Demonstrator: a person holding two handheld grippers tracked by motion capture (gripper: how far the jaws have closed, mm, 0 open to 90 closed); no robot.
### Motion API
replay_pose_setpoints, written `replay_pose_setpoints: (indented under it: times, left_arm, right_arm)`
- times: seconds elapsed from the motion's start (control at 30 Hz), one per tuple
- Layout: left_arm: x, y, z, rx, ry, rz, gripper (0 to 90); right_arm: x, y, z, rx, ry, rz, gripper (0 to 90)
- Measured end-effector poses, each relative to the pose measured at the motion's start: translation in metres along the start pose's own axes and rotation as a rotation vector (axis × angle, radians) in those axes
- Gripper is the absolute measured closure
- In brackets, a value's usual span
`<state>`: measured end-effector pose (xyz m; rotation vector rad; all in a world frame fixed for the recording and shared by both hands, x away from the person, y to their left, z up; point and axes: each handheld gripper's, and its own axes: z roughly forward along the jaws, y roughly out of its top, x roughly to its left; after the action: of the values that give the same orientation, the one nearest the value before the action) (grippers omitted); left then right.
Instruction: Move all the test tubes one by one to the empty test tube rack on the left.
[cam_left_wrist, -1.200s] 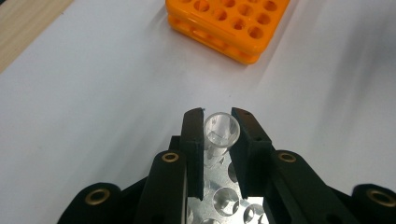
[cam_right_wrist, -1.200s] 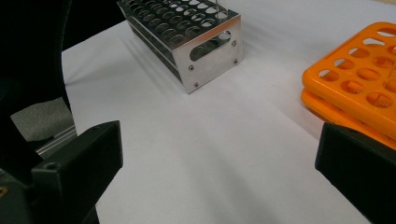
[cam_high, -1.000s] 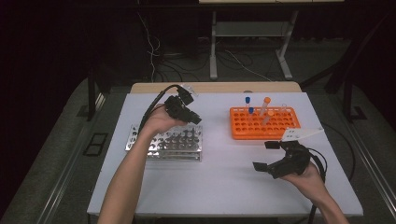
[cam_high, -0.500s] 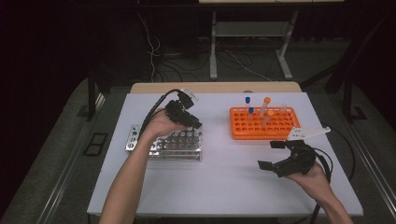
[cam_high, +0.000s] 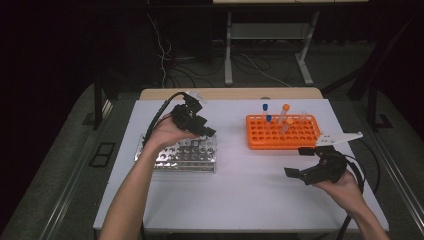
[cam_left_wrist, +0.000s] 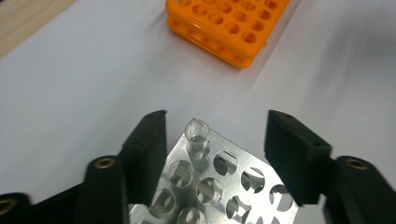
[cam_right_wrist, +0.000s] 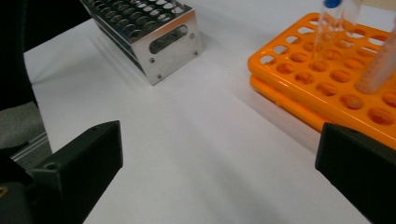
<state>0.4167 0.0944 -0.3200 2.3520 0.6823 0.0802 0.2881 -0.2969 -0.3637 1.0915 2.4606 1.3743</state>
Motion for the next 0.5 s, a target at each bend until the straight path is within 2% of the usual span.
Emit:
replay_pose_setpoints:
  times: [0.23, 0.5]
  left_arm:
    - [-0.013, -0.003, -0.018, -0.062, 0.006, -0.003, 18.4]
    - [-0.028, -0.012, -0.032, -0.107, 0.004, -0.004, 13.6]
  right_arm:
    - [-0.014, 0.005, -0.007, 0.019, -0.036, 0.005, 0.3]
    - [-0.035, 0.010, -0.013, 0.036, -0.086, 0.031, 0.3]
